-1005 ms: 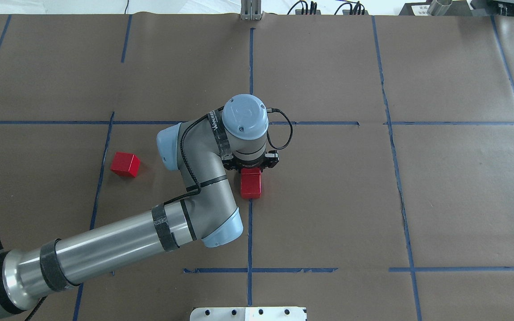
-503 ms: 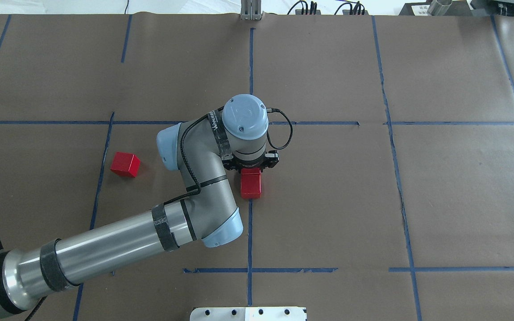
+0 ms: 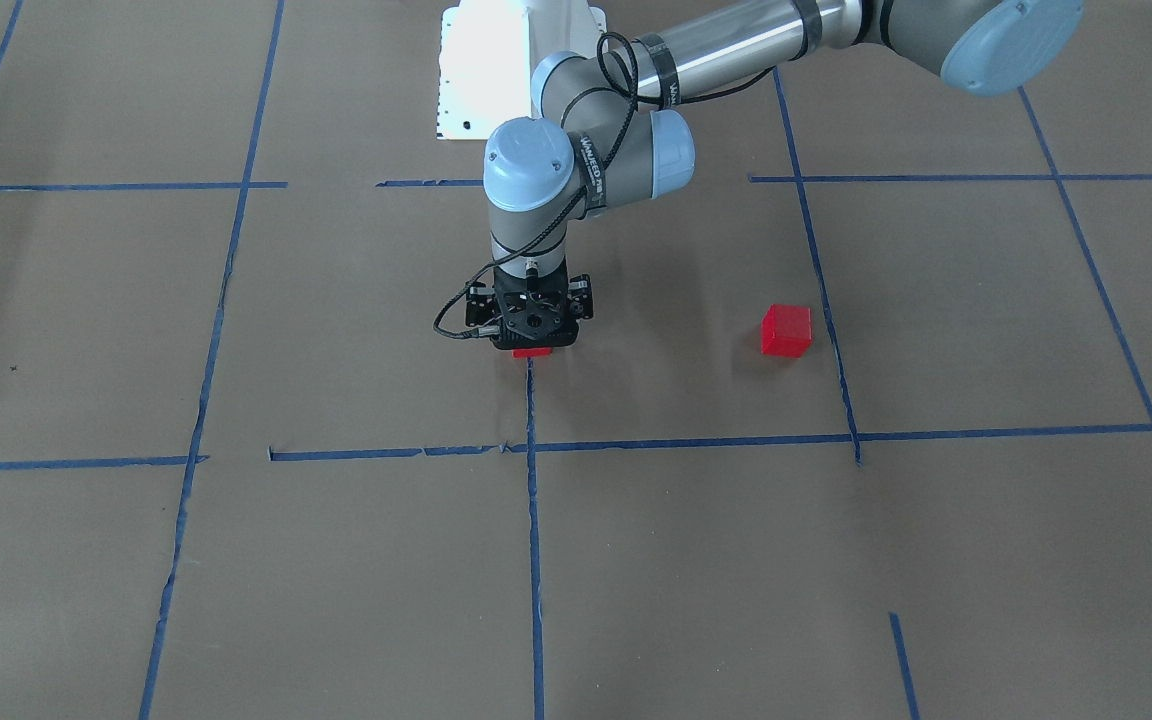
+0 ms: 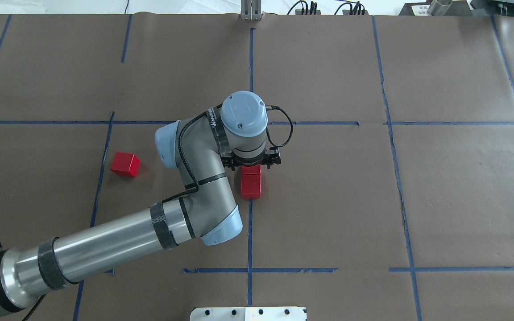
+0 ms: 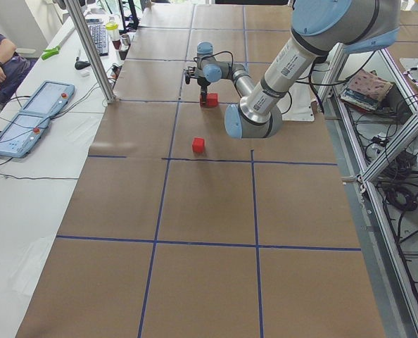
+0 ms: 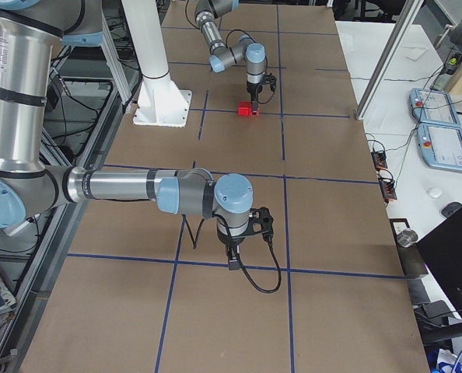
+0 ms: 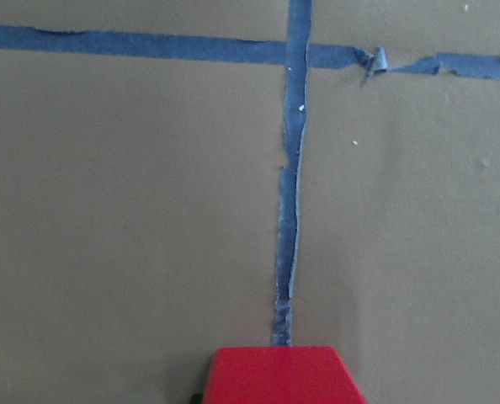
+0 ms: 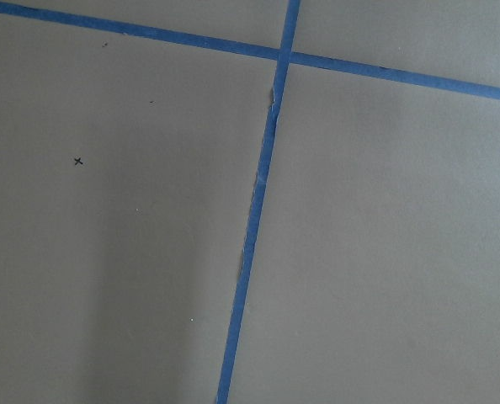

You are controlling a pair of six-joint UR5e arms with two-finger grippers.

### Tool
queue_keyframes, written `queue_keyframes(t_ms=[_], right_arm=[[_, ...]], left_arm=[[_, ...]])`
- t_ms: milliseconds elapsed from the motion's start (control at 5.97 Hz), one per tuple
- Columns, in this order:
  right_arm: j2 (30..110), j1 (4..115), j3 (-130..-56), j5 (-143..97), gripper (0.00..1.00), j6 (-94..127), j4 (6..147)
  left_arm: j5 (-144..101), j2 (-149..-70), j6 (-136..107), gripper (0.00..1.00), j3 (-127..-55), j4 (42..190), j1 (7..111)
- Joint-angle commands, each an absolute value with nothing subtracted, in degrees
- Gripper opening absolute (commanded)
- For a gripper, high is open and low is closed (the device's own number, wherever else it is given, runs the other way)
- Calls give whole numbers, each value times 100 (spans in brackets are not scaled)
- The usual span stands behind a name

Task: Form red blocks into L shape at center
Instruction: 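Move the left gripper over to the remaining red cube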

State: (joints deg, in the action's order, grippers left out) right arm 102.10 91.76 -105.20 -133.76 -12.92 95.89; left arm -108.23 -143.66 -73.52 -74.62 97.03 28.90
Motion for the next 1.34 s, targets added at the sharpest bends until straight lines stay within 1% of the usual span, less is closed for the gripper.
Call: queue_keyframes(t_ms=[0,168,335,670,838,1005,1173], right_arm=[[10204,9176,-10521,-13377,100,-1292,9589],[10204,9176,-10521,-13377,100,-1292,9589],[10204,9176,-10529,-13386,100,-1283,9589],[10204,9176,-10529,-13386,100,-1283,9589],[10204,9176,-10529,-13394,100,-1275,9589],[10204,9176,-10529,-13403,100,-1274,9589],[10204,9176,-10529,-13395,100,-1274,9580]], left_arm=[[-11457,-14248,-7060,100,-8299,8918,3381],[-11487,-13882,-6431,100,-8941,8495,3601],[-11609,-13278,-5711,100,-9452,8438,3925],[-11821,-12074,-4516,100,-10060,8647,4498],[-11821,-11815,-4448,100,-10055,8744,4578],[-11821,-11412,-4465,100,-9976,9537,4562],[-11821,-11182,-4543,100,-9932,9989,4544]])
